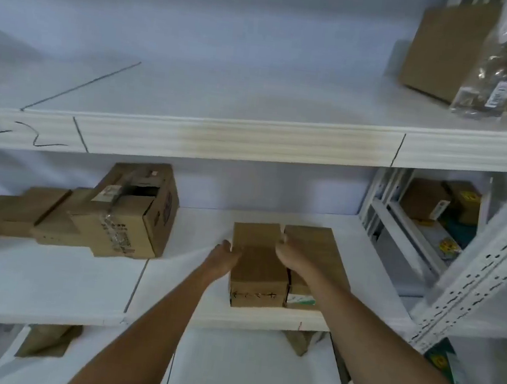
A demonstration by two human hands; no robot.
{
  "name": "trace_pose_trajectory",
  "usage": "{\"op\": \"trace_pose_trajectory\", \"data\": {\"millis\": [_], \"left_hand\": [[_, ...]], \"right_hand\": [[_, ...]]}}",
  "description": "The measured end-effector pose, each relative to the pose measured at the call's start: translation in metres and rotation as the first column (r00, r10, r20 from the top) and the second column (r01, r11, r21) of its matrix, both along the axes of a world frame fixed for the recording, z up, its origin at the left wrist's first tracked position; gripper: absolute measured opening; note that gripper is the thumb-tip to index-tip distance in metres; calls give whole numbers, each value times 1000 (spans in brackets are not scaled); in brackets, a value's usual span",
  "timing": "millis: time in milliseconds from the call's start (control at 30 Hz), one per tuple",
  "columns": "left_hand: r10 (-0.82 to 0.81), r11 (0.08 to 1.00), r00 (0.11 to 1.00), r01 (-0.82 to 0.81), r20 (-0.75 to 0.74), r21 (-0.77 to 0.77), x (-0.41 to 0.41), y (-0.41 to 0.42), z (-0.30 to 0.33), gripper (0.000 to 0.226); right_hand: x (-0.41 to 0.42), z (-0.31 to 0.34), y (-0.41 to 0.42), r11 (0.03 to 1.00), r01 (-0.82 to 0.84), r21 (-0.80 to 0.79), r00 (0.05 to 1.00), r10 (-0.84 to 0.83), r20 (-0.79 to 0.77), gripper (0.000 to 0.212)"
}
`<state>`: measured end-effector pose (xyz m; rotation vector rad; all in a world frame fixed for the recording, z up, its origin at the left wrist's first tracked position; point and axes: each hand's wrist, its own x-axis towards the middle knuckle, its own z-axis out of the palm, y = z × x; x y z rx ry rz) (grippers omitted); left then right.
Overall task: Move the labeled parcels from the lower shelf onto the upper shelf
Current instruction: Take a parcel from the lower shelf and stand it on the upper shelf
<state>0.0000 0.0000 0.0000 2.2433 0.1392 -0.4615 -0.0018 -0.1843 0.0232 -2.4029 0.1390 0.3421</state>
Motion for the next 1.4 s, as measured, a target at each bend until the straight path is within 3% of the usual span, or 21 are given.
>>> {"op": "trace_pose_trajectory", "data": {"millis": [167, 333, 500, 600, 667, 733, 800, 833, 933, 1033, 1167, 1267, 1333, 1400], "left_hand": [[152, 960, 969, -192, -193, -205, 10, -5, -31, 70], [213, 809, 920, -355, -329, -469, 11, -2, -54, 64], [222, 548, 878, -473, -425, -690, -1, -1, -50, 55], [212, 640, 924, -377, -317, -670, -12, 0, -34, 62], [280, 702, 937, -349, -209, -621, -17, 3, -23, 66], [359, 811, 933, -312, 1, -495, -21, 4, -10, 74], [331, 940, 911, -294, 248, -175, -28, 1, 8, 85], [276, 955, 896, -297, 347, 10, -33, -3, 17, 90], [28, 852, 859, -289, 512, 438, -45, -18, 33, 99], [-196, 752, 839, -204, 508, 627, -59, -35, 36, 96], [-371, 607, 797, -181, 476, 774, -70, -54, 35, 94], [-442, 492, 790, -184, 426, 851, -80, -69, 38, 72], [-445, 484, 807, -150, 390, 862, -89, -77, 41, 61], [-421, 516, 828, -117, 370, 848, -97, -82, 47, 65]], "right_hand": [[0, 5, 5, 990, 2, -141, 1000, -3, -12, 61], [-7, 5, 10, 923, -41, -383, 996, 71, 63, 58], [-10, 5, 15, 954, -17, -298, 1000, 23, 17, 54], [-8, 1, 13, 981, -11, -193, 1000, 7, -20, 53], [-7, 0, 11, 997, -15, -72, 998, 10, -67, 57], [-6, 3, 11, 998, 2, 67, 991, 7, -137, 60], [-4, 5, 13, 974, 71, 216, 982, -30, -187, 62], [-3, 7, 14, 953, 114, 281, 978, -58, -201, 63], [2, 14, 19, 805, 329, 495, 935, -203, -291, 66], [2, 22, 23, 617, 477, 626, 876, -270, -400, 71], [-3, 28, 26, 484, 569, 665, 820, -272, -503, 82], [-4, 28, 29, 370, 573, 731, 820, -236, -522, 69], [-5, 25, 31, 305, 545, 781, 838, -226, -497, 62], [-6, 24, 29, 316, 532, 786, 847, -223, -483, 60]]}}
